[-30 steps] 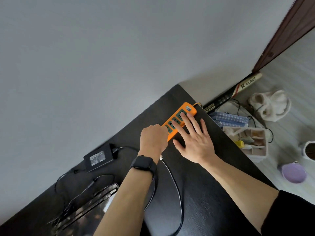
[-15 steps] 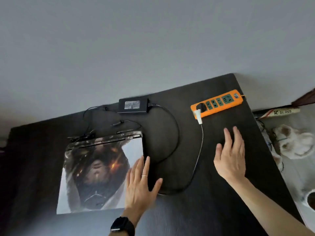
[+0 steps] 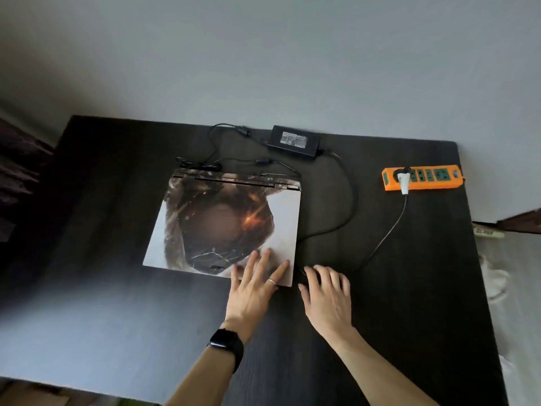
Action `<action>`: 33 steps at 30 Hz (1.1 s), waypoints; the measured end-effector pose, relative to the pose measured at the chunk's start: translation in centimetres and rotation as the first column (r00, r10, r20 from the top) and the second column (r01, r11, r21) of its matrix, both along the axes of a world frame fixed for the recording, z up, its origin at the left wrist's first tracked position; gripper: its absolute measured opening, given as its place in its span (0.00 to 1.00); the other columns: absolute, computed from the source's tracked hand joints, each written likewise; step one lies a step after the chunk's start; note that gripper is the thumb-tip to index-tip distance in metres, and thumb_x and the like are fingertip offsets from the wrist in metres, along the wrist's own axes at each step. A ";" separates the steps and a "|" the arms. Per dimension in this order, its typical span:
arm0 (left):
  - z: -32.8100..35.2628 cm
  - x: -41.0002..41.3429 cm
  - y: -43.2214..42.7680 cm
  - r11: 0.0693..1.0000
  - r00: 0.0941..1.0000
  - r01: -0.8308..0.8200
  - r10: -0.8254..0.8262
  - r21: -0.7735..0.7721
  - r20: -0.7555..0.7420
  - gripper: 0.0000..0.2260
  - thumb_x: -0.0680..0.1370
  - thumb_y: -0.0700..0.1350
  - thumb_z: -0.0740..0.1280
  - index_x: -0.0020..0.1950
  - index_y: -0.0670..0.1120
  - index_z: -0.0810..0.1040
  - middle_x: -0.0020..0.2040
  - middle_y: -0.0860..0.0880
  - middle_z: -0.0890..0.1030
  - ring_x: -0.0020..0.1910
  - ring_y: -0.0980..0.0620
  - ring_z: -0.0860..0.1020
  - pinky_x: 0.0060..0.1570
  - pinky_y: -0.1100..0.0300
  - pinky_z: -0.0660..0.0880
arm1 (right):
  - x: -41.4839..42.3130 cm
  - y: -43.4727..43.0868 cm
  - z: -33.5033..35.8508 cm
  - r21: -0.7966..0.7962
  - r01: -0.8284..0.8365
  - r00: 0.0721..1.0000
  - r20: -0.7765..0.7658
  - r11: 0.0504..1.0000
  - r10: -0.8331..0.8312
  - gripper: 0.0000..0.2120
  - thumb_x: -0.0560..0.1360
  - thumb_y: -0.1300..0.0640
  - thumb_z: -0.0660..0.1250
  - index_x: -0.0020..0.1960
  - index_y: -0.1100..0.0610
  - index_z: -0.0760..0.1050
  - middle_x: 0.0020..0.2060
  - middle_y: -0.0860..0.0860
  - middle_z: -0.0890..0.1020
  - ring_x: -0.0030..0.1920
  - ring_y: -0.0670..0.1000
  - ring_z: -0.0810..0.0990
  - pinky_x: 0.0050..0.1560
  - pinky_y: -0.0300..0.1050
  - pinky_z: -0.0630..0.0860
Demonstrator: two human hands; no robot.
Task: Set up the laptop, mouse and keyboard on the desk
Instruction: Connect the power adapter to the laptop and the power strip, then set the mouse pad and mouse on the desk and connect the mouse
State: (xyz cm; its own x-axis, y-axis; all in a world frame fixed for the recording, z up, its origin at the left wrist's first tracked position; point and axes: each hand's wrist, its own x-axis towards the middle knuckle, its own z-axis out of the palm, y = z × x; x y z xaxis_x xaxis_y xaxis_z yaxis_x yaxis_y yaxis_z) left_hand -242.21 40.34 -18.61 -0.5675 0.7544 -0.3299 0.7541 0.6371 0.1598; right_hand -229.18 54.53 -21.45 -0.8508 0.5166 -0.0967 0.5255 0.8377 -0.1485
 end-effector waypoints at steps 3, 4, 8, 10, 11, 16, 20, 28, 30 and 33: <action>0.8 -1.5 -1.5 0.996 0.995 0.084 -0.086 -0.043 -0.042 0.36 0.72 0.49 0.74 0.75 0.64 0.62 0.76 0.47 0.67 0.72 0.38 0.68 0.55 0.26 0.70 | -1.9 -0.2 1.1 0.031 0.022 0.997 0.071 0.999 -0.024 0.12 0.73 0.51 0.74 0.55 0.52 0.80 0.44 0.52 0.82 0.46 0.55 0.80 0.45 0.53 0.75; 0.9 -1.9 -1.7 0.993 0.993 0.100 -0.103 -0.062 -0.049 0.37 0.70 0.47 0.76 0.75 0.63 0.63 0.75 0.46 0.68 0.71 0.37 0.69 0.52 0.26 0.71 | -2.1 -0.2 1.3 0.036 0.044 0.994 0.098 0.998 -0.047 0.11 0.73 0.52 0.74 0.54 0.51 0.79 0.43 0.52 0.81 0.45 0.55 0.80 0.44 0.53 0.75; 0.7 -2.0 -1.6 0.992 0.991 0.107 -0.112 -0.069 -0.072 0.46 0.63 0.38 0.79 0.75 0.61 0.64 0.75 0.45 0.68 0.70 0.35 0.69 0.51 0.23 0.69 | -0.9 1.0 2.3 0.060 0.183 0.966 0.174 0.981 -0.190 0.11 0.76 0.49 0.69 0.58 0.47 0.76 0.47 0.50 0.80 0.50 0.53 0.78 0.49 0.52 0.74; 0.4 -2.1 -1.7 0.990 0.990 0.110 -0.116 -0.084 -0.074 0.46 0.62 0.38 0.79 0.75 0.62 0.63 0.75 0.46 0.67 0.71 0.35 0.69 0.51 0.23 0.68 | 0.3 2.0 2.8 0.059 0.270 0.937 0.216 0.961 -0.276 0.12 0.78 0.46 0.65 0.60 0.45 0.74 0.53 0.49 0.79 0.56 0.52 0.77 0.55 0.52 0.74; 0.0 -2.1 -1.8 0.988 0.989 0.115 -0.123 -0.100 -0.077 0.45 0.63 0.39 0.79 0.74 0.63 0.63 0.75 0.46 0.67 0.71 0.36 0.69 0.51 0.23 0.68 | 1.1 2.5 3.1 0.062 0.307 0.919 0.239 0.950 -0.313 0.13 0.78 0.45 0.64 0.62 0.44 0.73 0.55 0.48 0.78 0.58 0.51 0.76 0.57 0.52 0.73; 0.2 -1.1 -1.0 0.995 1.000 0.022 -0.023 -0.095 -0.011 0.39 0.77 0.39 0.67 0.78 0.66 0.49 0.81 0.50 0.47 0.78 0.38 0.51 0.63 0.26 0.61 | 3.8 5.9 4.6 0.083 0.414 0.863 0.280 0.906 -0.420 0.14 0.78 0.44 0.65 0.63 0.40 0.72 0.62 0.47 0.75 0.64 0.50 0.71 0.60 0.49 0.72; 3.3 2.4 -0.1 0.983 0.985 -0.112 0.129 -0.148 0.112 0.34 0.78 0.39 0.60 0.80 0.57 0.48 0.80 0.50 0.41 0.78 0.41 0.42 0.70 0.35 0.60 | 4.9 6.2 5.9 0.018 0.387 0.886 0.270 0.922 -0.377 0.23 0.77 0.43 0.67 0.70 0.43 0.69 0.66 0.48 0.74 0.66 0.51 0.72 0.60 0.48 0.73; 7.7 8.1 -6.7 0.875 0.836 -0.481 0.473 -0.044 0.278 0.21 0.79 0.49 0.56 0.73 0.61 0.68 0.73 0.56 0.69 0.72 0.49 0.67 0.69 0.51 0.65 | 2.9 -2.9 9.2 -0.327 0.031 0.999 -0.011 0.945 -0.036 0.14 0.76 0.50 0.69 0.61 0.48 0.79 0.63 0.47 0.78 0.63 0.53 0.75 0.57 0.48 0.75; 8.9 8.8 -9.9 0.792 0.757 -0.610 0.591 -0.022 0.278 0.21 0.79 0.50 0.56 0.72 0.61 0.69 0.70 0.58 0.72 0.70 0.50 0.69 0.66 0.52 0.68 | 1.8 -6.5 10.6 -0.394 -0.109 0.990 -0.121 0.913 0.066 0.11 0.76 0.52 0.69 0.58 0.48 0.81 0.62 0.46 0.79 0.63 0.52 0.75 0.60 0.47 0.74; 10.5 9.7 -15.3 0.662 0.647 -0.748 0.712 0.046 0.274 0.20 0.79 0.50 0.57 0.71 0.60 0.70 0.68 0.56 0.74 0.67 0.49 0.71 0.63 0.52 0.71 | 0.7 -12.1 12.9 -0.436 -0.316 0.946 -0.212 0.843 0.245 0.11 0.78 0.51 0.67 0.58 0.47 0.82 0.62 0.44 0.79 0.64 0.49 0.73 0.63 0.42 0.70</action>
